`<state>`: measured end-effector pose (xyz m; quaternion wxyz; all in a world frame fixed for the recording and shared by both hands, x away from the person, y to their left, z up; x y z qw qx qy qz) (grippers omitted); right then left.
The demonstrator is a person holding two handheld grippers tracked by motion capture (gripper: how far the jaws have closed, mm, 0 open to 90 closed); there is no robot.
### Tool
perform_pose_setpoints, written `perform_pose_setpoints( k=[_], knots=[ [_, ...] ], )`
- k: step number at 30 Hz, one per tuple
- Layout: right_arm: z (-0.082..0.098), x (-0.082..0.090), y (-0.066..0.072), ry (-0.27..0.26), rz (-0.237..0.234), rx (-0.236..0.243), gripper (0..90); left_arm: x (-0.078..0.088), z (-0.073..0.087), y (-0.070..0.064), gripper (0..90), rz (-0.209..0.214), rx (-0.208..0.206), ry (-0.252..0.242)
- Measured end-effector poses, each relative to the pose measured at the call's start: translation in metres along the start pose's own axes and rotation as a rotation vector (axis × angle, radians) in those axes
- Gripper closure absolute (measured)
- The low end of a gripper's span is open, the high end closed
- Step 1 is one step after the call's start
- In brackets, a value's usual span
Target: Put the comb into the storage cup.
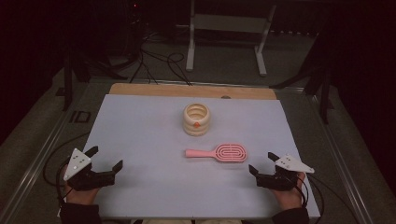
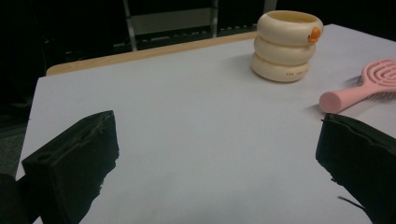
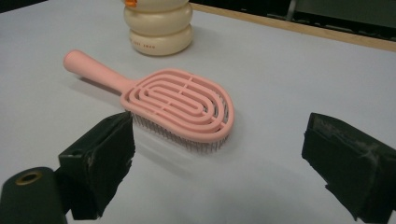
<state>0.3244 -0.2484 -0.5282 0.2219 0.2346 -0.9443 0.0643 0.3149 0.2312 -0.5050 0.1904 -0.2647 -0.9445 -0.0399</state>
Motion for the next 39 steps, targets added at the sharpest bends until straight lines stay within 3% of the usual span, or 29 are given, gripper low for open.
perform_pose_setpoints(
  k=[4,13,23,25,31,35,39],
  knots=[
    [0.000,0.000,0.001,-0.005,0.000,0.002,9.4,-0.003,0.000,-0.004,0.3,-0.002,-0.022,0.015],
    [0.001,-0.001,0.001,-0.005,0.002,-0.007,9.4,-0.007,-0.003,-0.010,0.3,0.015,-0.026,0.017],
    [-0.013,-0.005,0.014,-0.021,-0.050,-0.028,9.8,-0.011,-0.002,-0.009,0.3,0.011,-0.025,0.024],
    [-0.020,-0.013,0.024,-0.003,-0.065,-0.018,11.5,-0.010,-0.002,-0.007,0.3,0.007,-0.020,0.019],
    [-0.030,-0.022,0.032,0.005,-0.083,-0.006,12.6,-0.009,-0.001,-0.005,0.3,0.000,-0.020,0.014],
    [-0.053,-0.038,0.048,0.013,-0.097,0.030,15.3,-0.008,0.002,-0.001,0.3,-0.010,-0.013,0.012],
    [-0.061,-0.048,0.056,0.024,-0.103,0.040,16.0,-0.006,0.003,0.001,0.3,-0.016,-0.006,0.009]
  ],
)
Point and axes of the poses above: each handheld gripper's, and its own axes: x roughly backward along the jaws, z roughly out of its underside, y roughly to its left, the point moved 10 cm from there along -x, roughly forward along the jaws, and after that the axes turned 4 degrees about z, right-handed, at the moved point
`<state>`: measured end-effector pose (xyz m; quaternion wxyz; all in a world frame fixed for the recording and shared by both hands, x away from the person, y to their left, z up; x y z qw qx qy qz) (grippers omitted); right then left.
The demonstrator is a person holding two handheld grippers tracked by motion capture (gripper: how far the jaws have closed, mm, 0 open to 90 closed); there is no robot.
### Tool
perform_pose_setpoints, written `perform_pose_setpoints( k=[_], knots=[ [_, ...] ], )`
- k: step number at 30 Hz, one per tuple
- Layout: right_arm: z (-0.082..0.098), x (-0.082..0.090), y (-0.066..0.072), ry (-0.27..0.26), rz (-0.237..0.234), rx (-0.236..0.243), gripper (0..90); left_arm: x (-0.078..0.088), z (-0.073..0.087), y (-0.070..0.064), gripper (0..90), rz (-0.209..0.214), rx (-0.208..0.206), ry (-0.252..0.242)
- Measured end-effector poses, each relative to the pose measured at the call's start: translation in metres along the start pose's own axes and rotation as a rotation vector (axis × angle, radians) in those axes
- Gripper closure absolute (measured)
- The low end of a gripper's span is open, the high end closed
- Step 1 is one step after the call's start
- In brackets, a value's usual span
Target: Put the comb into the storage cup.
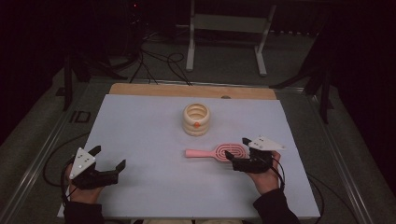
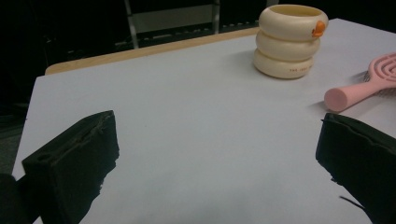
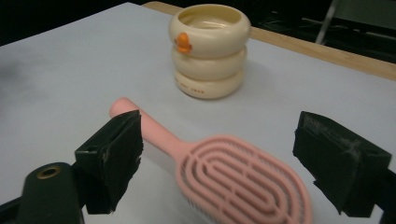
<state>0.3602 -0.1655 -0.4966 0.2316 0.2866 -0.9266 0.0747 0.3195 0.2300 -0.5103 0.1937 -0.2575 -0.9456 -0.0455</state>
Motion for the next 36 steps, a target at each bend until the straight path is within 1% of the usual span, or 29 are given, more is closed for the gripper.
perform_pose_setpoints(
  k=[1,2,3,4,5,6,7,8,10,11,12,13,14,15,16,17,19,20,21,22,24,25,26,27,31,32,33,34,36],
  knots=[
    [-0.003,-0.008,0.004,0.010,-0.007,-0.001,17.2,0.000,0.001,0.000,0.3,0.000,0.003,0.000],
    [-0.003,-0.008,0.004,0.010,-0.007,-0.001,17.2,0.000,0.001,0.000,0.3,0.000,0.003,0.000],
    [-0.005,-0.012,0.005,0.015,-0.005,0.001,17.2,0.000,0.001,0.000,0.3,0.000,0.003,0.000],
    [-0.006,-0.021,0.008,0.020,-0.014,-0.005,20.4,0.000,0.002,0.002,0.3,-0.003,0.004,0.001],
    [-0.007,-0.024,0.010,0.021,-0.020,-0.009,22.1,0.001,0.002,0.002,0.3,-0.004,0.005,0.000],
    [-0.007,-0.024,0.010,0.021,-0.020,-0.009,22.1,0.001,0.002,0.002,0.3,-0.004,0.005,0.000],
    [-0.007,-0.028,0.012,0.024,-0.029,-0.013,23.9,0.001,0.001,0.002,0.3,-0.003,0.006,-0.005],
    [-0.008,-0.034,0.014,0.027,-0.042,-0.019,30.0,0.001,0.001,0.002,0.3,-0.003,0.005,-0.004],
    [-0.008,-0.037,0.016,0.034,-0.049,-0.025,30.0,0.001,0.001,0.002,0.3,-0.003,0.005,-0.004],
    [-0.008,-0.037,0.016,0.034,-0.049,-0.025,33.2,0.000,0.002,0.002,0.3,-0.005,0.000,-0.002],
    [-0.008,-0.037,0.016,0.034,-0.049,-0.025,33.2,0.000,0.002,0.002,0.3,-0.005,0.000,-0.002],
    [-0.008,-0.045,0.019,0.048,-0.063,-0.036,39.2,0.000,0.003,0.002,0.3,-0.005,-0.001,0.002],
    [-0.008,-0.045,0.019,0.048,-0.063,-0.036,39.2,0.000,0.003,0.002,0.3,-0.005,-0.001,0.002],
    [-0.008,-0.053,0.023,0.064,-0.071,-0.049,39.2,0.000,0.003,0.002,0.3,-0.005,-0.001,0.002],
    [-0.008,-0.059,0.026,0.080,-0.065,-0.045,52.3,-0.001,0.004,0.002,0.3,-0.005,0.001,0.002],
    [-0.008,-0.062,0.028,0.085,-0.067,-0.042,54.5,-0.001,0.004,0.002,0.3,-0.006,0.000,0.001],
    [-0.008,-0.065,0.029,0.092,-0.067,-0.040,54.5,-0.001,0.004,0.002,0.3,-0.006,0.000,0.001],
    [-0.008,-0.065,0.029,0.092,-0.067,-0.040,57.1,-0.001,0.004,0.002,0.3,-0.005,0.002,-0.001],
    [-0.008,-0.071,0.032,0.103,-0.068,-0.038,63.9,-0.001,0.004,0.002,0.3,-0.005,0.004,-0.002],
    [-0.007,-0.075,0.035,0.111,-0.074,-0.041,68.2,0.000,0.004,0.002,0.3,-0.005,0.005,-0.004],
    [-0.006,-0.079,0.037,0.119,-0.072,-0.041,72.4,0.000,0.004,0.003,0.3,-0.005,0.005,-0.004],
    [-0.006,-0.079,0.037,0.119,-0.072,-0.041,72.4,0.000,0.004,0.003,0.3,-0.005,0.005,-0.004],
    [-0.005,-0.082,0.038,0.126,-0.071,-0.036,76.5,0.000,0.004,0.003,0.3,-0.004,0.008,-0.005],
    [-0.002,-0.087,0.041,0.135,-0.079,-0.035,89.7,0.000,0.004,0.003,0.3,-0.003,0.009,-0.005],
    [0.000,-0.093,0.045,0.153,-0.089,-0.043,90.0,0.000,0.005,0.002,0.3,-0.004,0.008,-0.004],
    [0.005,-0.099,0.048,0.184,-0.084,-0.032,90.0,0.000,0.005,0.002,0.3,-0.004,0.008,-0.004],
    [0.005,-0.099,0.048,0.184,-0.084,-0.032,90.0,-0.001,0.005,0.002,0.3,-0.004,0.007,-0.004],
    [0.008,-0.106,0.050,0.215,-0.074,-0.028,90.0,0.000,0.005,0.002,0.3,-0.003,0.007,-0.003],
    [0.009,-0.110,0.053,0.230,-0.071,-0.021,90.0,0.000,0.005,0.002,0.3,-0.004,0.006,-0.004]
  ],
)
Point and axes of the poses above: each handheld gripper's, and its own axes: x roughly backward along the jaws, z roughly out of its underside, y roughly to its left, the point moved 10 cm from there along -x, roughly forward along the jaws, and after that the axes turned 4 degrees about z, right-handed, at the moved point
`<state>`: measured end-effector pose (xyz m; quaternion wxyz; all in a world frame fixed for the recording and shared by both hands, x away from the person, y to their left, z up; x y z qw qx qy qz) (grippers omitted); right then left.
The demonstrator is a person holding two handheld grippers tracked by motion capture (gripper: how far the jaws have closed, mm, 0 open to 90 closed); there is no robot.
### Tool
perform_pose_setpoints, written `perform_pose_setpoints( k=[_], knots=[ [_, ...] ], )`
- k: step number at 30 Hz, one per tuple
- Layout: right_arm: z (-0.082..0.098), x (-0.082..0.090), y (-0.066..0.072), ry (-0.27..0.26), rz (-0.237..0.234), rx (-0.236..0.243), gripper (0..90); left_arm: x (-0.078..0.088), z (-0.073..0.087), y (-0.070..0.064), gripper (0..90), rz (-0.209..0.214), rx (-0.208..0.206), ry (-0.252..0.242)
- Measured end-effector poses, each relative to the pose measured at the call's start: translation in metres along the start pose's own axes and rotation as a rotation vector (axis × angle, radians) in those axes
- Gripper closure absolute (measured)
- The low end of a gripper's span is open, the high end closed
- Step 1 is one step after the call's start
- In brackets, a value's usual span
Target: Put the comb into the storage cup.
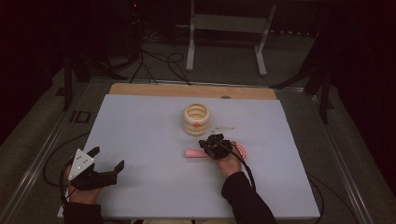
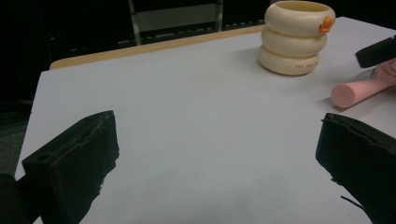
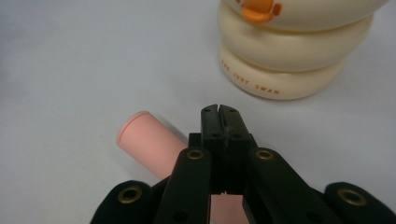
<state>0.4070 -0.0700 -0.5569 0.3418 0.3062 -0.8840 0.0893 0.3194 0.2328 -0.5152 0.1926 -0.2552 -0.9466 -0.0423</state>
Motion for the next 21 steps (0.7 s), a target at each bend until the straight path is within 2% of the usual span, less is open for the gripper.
perform_pose_setpoints(
  k=[5,8,11,16,17,21],
  knots=[
    [0.002,-0.007,0.005,0.038,0.018,0.027,90.0,0.000,0.000,0.000,0.3,0.001,0.001,0.000],
    [0.010,-0.011,0.008,0.080,0.021,0.046,90.0,0.000,0.000,0.000,0.3,0.001,0.000,-0.002],
    [0.015,-0.009,0.012,0.108,0.012,0.059,90.0,0.000,0.000,0.000,0.3,0.001,-0.001,0.000],
    [0.019,-0.007,0.014,0.126,0.007,0.065,90.0,0.000,0.000,-0.001,0.3,0.001,-0.003,0.001],
    [0.029,-0.003,0.014,0.159,0.010,0.079,90.0,0.000,0.001,-0.001,0.3,0.000,-0.005,0.003],
    [0.035,0.002,0.014,0.178,0.018,0.099,90.0,0.000,0.001,-0.001,0.3,0.000,-0.005,0.003]
  ],
)
Point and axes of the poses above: each handheld gripper's, and its own axes: x roughly backward along the jaws, z roughly out of its underside, y roughly to its left, the point moved 10 cm from there along -x, roughly forward along the jaws, and after that the axes turned 4 degrees about z, right-handed, at the moved point
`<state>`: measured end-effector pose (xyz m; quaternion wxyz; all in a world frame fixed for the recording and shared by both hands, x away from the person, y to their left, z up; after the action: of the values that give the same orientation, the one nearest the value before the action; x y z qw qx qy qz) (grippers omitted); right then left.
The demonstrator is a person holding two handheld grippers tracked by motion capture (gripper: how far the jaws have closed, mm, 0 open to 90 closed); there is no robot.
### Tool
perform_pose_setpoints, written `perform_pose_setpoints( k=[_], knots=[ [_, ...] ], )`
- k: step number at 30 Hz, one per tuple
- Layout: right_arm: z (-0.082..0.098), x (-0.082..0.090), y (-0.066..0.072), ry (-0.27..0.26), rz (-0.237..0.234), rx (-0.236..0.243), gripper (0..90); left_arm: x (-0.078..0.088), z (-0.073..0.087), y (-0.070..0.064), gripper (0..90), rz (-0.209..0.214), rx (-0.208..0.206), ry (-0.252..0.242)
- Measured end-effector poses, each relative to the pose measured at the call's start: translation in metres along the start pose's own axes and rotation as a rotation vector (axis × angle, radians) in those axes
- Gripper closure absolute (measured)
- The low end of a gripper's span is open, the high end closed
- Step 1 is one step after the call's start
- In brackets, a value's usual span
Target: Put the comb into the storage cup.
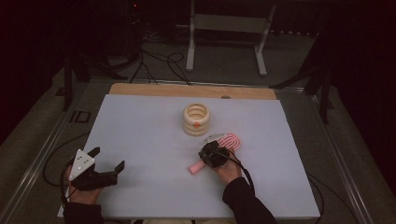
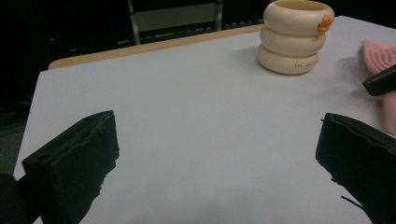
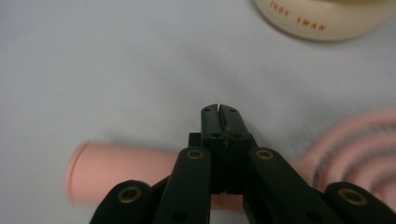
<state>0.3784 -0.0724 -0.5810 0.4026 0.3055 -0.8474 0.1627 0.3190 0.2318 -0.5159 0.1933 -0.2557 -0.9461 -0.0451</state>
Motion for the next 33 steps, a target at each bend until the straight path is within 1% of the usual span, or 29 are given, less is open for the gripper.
perform_pose_setpoints(
  k=[3,4,6,7,11,13,15,16,17,19,20,21,22,23,28,30,31,33],
  knots=[
    [0.002,0.004,0.001,0.009,-0.002,0.010,90.0,0.000,0.000,0.000,0.3,-0.001,0.001,0.000],
    [0.006,0.008,0.001,0.019,0.001,0.020,90.0,0.000,0.000,0.000,0.3,-0.001,0.003,0.000],
    [0.008,0.011,0.000,0.018,0.000,0.023,90.0,0.000,0.001,0.000,0.3,-0.001,0.003,0.002],
    [0.014,0.015,-0.002,0.016,-0.008,0.010,90.0,0.000,0.001,0.000,0.3,0.001,-0.001,0.004],
    [0.019,0.018,-0.004,0.019,-0.012,0.004,90.0,0.000,0.001,-0.001,0.3,0.001,-0.001,0.005],
    [0.028,0.022,-0.007,0.025,-0.012,-0.001,90.0,-0.001,0.001,-0.001,0.3,0.001,0.001,0.006],
    [0.030,0.024,-0.008,0.025,-0.011,-0.002,90.0,-0.001,0.001,-0.001,0.3,0.000,0.000,0.008],
    [0.034,0.028,-0.011,0.022,-0.009,-0.004,90.0,-0.001,0.001,-0.001,0.3,0.001,0.000,0.008],
    [0.034,0.028,-0.011,0.022,-0.009,-0.004,90.0,-0.001,0.001,-0.001,0.4,0.001,0.000,0.008],
    [0.040,0.038,-0.016,0.018,-0.012,-0.001,90.0,-0.001,0.002,-0.002,0.3,0.001,-0.003,0.009],
    [0.040,0.038,-0.016,0.018,-0.012,-0.001,90.0,-0.001,0.002,-0.002,0.4,0.001,-0.003,0.009],
    [0.042,0.042,-0.017,0.012,-0.021,0.000,90.0,-0.002,0.002,-0.002,0.4,0.003,-0.003,0.010],
    [0.042,0.042,-0.017,0.012,-0.021,0.000,90.0,-0.002,0.002,-0.002,0.4,0.003,-0.003,0.010],
    [0.044,0.046,-0.017,0.006,-0.025,0.005,90.0,-0.002,0.002,-0.002,0.4,0.002,-0.003,0.011],
    [0.046,0.050,-0.019,0.003,-0.025,0.008,90.0,-0.001,0.002,-0.002,0.4,0.001,-0.001,0.008],
    [0.048,0.053,-0.021,0.004,-0.022,0.007,90.0,-0.002,0.002,-0.002,0.4,0.001,0.002,0.008],
    [0.051,0.058,-0.024,0.001,-0.012,0.013,90.0,-0.002,0.002,-0.002,0.5,0.002,0.000,0.010],
    [0.052,0.061,-0.027,0.000,-0.004,0.013,90.0,-0.002,0.002,-0.002,0.5,0.004,-0.004,0.013]
  ],
)
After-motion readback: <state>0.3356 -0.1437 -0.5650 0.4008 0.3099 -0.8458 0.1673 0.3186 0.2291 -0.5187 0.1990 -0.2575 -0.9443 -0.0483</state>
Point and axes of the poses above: each handheld gripper's, and its own axes: x roughly backward along the jaws, z roughly out of its underside, y roughly to its left, the point moved 10 cm from there along -x, roughly forward along the jaws, and after that the axes turned 4 degrees about z, right-handed, at the moved point
